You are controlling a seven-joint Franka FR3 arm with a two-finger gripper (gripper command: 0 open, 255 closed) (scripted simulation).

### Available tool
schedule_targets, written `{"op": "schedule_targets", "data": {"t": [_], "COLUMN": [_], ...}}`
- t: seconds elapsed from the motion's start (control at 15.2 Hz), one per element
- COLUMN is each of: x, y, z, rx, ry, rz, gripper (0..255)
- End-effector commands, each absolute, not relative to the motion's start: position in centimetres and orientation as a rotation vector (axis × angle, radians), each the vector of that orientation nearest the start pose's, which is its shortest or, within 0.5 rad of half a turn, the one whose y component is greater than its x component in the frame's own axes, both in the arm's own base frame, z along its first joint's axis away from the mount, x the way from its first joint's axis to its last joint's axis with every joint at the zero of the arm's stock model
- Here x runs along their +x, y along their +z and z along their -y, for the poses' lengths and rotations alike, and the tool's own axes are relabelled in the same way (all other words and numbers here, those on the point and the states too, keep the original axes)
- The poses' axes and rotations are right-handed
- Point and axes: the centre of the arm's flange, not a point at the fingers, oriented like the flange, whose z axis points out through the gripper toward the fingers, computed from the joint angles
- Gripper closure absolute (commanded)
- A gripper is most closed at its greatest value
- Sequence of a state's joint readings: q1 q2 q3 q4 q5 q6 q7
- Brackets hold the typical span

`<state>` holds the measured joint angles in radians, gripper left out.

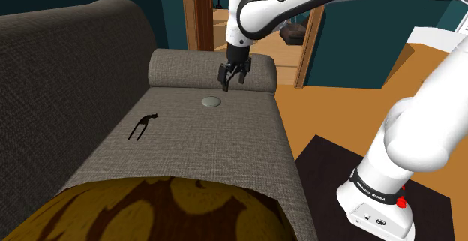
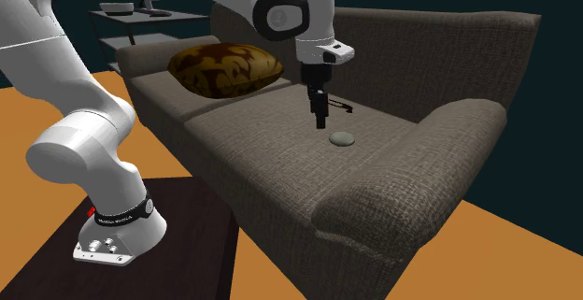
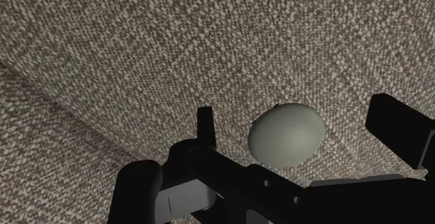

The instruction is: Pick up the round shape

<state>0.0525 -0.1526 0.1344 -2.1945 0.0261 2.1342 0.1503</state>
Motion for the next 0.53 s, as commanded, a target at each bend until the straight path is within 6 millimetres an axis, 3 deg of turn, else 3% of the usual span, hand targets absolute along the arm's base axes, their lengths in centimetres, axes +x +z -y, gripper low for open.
{"op": "schedule_targets", "data": {"t": [0.0, 0.26, 0.46], "x": [52.1, 55.9, 56.0], "y": [44.3, 41.4, 40.3], "z": [-11.0, -13.0, -13.0], "rx": [-3.112, -3.096, -3.096], "ry": [-0.137, -0.132, -0.132], "rz": [0.018, -0.017, -0.017], "gripper": [0, 0, 0]}}
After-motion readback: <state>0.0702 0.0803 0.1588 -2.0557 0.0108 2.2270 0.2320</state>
